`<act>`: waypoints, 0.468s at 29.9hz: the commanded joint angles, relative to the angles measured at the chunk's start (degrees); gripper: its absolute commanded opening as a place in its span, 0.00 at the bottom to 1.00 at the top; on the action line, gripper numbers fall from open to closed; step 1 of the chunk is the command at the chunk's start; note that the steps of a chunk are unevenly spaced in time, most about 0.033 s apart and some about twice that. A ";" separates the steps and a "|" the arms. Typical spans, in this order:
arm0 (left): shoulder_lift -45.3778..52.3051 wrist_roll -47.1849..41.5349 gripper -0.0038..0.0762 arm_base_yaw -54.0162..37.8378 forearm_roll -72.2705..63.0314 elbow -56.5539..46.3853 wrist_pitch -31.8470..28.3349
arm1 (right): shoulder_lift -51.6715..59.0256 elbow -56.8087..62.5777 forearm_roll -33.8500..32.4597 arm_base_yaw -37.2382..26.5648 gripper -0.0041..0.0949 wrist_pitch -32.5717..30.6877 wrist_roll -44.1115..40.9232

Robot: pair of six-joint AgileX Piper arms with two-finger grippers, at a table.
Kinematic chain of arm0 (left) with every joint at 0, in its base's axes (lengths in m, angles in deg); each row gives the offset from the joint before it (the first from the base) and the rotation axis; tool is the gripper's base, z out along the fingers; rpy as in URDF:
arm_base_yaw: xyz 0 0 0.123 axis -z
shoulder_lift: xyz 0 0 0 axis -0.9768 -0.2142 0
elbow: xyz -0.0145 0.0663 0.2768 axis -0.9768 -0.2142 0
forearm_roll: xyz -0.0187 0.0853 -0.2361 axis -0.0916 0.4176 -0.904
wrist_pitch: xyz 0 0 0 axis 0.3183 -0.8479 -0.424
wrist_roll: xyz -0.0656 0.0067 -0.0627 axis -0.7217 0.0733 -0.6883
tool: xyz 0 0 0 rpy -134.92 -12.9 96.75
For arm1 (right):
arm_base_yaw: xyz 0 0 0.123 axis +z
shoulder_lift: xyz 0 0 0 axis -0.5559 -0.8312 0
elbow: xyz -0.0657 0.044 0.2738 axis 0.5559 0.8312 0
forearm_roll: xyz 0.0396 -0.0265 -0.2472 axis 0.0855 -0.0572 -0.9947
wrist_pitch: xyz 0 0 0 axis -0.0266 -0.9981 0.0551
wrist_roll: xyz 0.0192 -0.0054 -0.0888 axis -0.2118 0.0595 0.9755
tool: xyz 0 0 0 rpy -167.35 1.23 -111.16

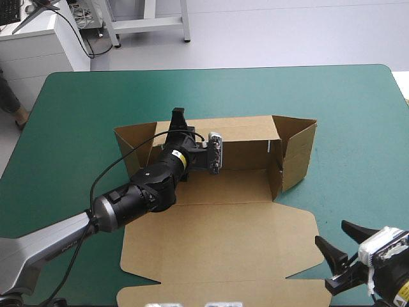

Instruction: Fold the box

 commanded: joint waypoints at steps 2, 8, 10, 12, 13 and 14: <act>1.52 -0.66 0.04 0.39 -0.58 0.59 1.32 | -4.55 -9.74 -9.05 -0.30 0.65 0.10 -4.81; 1.52 -0.66 0.04 0.39 -0.58 0.59 1.32 | -15.02 -23.01 -20.56 -0.30 0.64 -8.29 -8.02; 1.52 -0.66 0.04 0.39 -0.58 0.59 1.32 | -19.25 -27.64 -22.57 -0.30 0.61 -10.10 -7.75; 1.52 -0.66 0.04 0.39 -0.58 0.59 1.32 | -23.26 -31.73 -23.95 -0.30 0.60 -10.46 -7.74; 1.52 -0.66 0.04 0.39 -0.58 0.59 1.32 | -25.18 -33.97 -24.29 -0.30 0.60 -10.46 -7.32; 1.52 -0.66 0.04 0.39 -0.58 0.59 1.32 | -26.75 -36.20 -24.77 -0.30 0.60 -10.46 -7.34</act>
